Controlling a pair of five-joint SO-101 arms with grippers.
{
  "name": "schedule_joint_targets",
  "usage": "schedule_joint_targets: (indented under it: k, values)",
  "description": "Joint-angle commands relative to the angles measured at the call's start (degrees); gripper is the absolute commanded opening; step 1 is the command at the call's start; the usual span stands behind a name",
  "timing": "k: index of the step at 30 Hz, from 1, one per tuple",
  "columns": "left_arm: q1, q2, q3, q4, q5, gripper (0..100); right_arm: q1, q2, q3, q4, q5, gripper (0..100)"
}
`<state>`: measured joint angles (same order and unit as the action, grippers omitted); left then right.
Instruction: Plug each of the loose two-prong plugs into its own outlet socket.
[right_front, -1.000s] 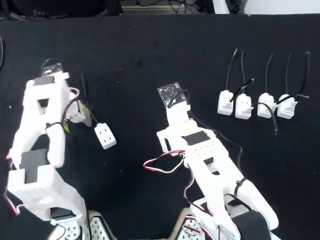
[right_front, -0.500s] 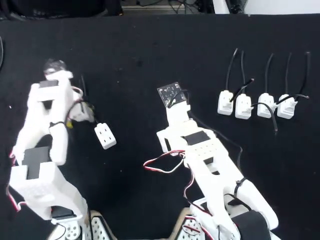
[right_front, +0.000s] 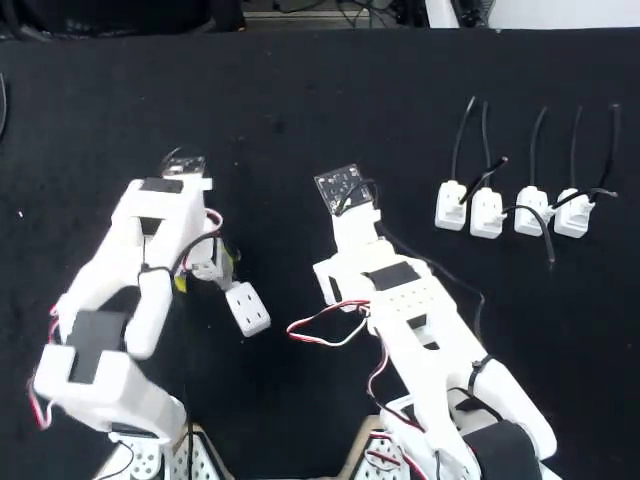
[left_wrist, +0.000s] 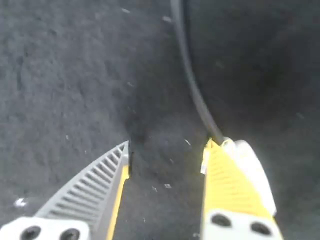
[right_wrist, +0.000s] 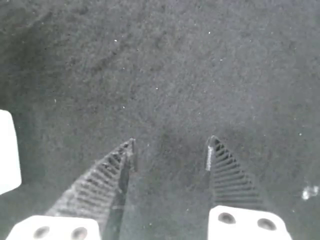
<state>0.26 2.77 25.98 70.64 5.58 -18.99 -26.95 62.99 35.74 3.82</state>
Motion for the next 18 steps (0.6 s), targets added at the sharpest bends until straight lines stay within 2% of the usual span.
schedule_joint_targets:
  k: [1, 5, 10, 13, 15, 18]
  values:
    - [1.0, -8.9, -0.7, 2.4, -0.4, 23, 1.0, -2.1, -1.3, -1.1, 0.5, 21.2]
    - [-0.2, -11.3, 0.7, 2.1, -2.7, 23, 1.0, -2.1, -1.3, -1.1, 0.5, 21.2]
    - [-0.2, -11.6, 8.8, 2.1, -18.0, 23, 1.3, -2.2, -1.3, -1.1, 0.4, 21.2]
    - [-0.1, -11.7, 13.3, 2.0, -24.6, 23, 2.3, -2.2, -1.4, -1.1, 0.1, 21.2]
    - [0.2, -11.7, 15.0, 1.7, -26.2, 23, 4.0, -2.2, -1.6, -1.1, 0.1, 21.2]
    - [2.5, -11.7, 16.7, -2.6, -24.3, 23, 7.4, -2.2, -2.9, -1.1, -0.1, 21.2]
